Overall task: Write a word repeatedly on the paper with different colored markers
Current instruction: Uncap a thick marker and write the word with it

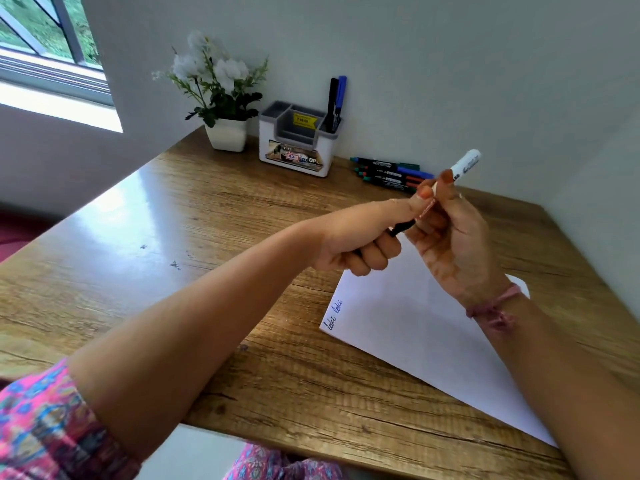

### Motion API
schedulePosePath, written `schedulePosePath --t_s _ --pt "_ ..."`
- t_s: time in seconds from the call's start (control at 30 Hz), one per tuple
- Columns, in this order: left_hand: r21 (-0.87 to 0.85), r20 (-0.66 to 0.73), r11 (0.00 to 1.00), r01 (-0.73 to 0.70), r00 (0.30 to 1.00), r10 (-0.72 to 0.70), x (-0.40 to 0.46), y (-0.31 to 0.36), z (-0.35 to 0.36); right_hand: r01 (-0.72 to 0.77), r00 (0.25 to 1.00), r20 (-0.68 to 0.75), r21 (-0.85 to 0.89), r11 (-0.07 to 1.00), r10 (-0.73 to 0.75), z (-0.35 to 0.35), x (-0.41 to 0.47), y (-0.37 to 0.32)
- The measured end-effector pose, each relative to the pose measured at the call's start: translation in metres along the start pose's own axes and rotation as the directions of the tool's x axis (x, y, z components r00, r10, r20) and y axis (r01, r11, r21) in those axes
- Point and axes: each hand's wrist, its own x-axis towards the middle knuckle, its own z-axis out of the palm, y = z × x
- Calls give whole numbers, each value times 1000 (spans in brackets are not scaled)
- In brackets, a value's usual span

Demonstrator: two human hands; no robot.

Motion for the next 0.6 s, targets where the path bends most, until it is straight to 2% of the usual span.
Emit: schedulePosePath --t_s 0.07,0.13,0.2,0.27,0.3,0.37,0.4,0.43,0.5,0.6 --pt "28 54 1000 -1 999 -1 -1 0 -6 12 999 -38 18 1000 -12 -3 4 2" --pt "36 33 999 -9 999 7 -2 0 -23 35 998 -63 95 995 -29 -10 9 2" --pt "71 -101 997 14 995 -7 -5 -4 -46 45 995 -93 169 985 -30 -14 11 0" --pt "234 -263 971 44 965 20 -6 -10 -62 -2 996 -92 169 986 18 -13 8 1" --pt "397 -312 916 61 947 72 -5 -14 -67 -47 996 -72 118 992 56 -13 7 2" --pt "729 -272 679 83 946 177 1 -20 -71 -110 993 42 -54 993 112 -13 3 7" --pt "816 -211 572 84 964 159 5 -23 -71 -111 984 125 -140 984 129 -13 1 10" --pt "856 -159 511 82 981 109 7 -23 -70 -104 966 209 -215 971 150 -12 -1 12" --pt "883 -97 462 76 995 23 7 -21 -69 -81 917 343 -341 937 204 -11 -5 16" --pt "902 -64 429 46 998 28 9 -20 -72 -41 858 438 -461 886 268 -8 -6 22"
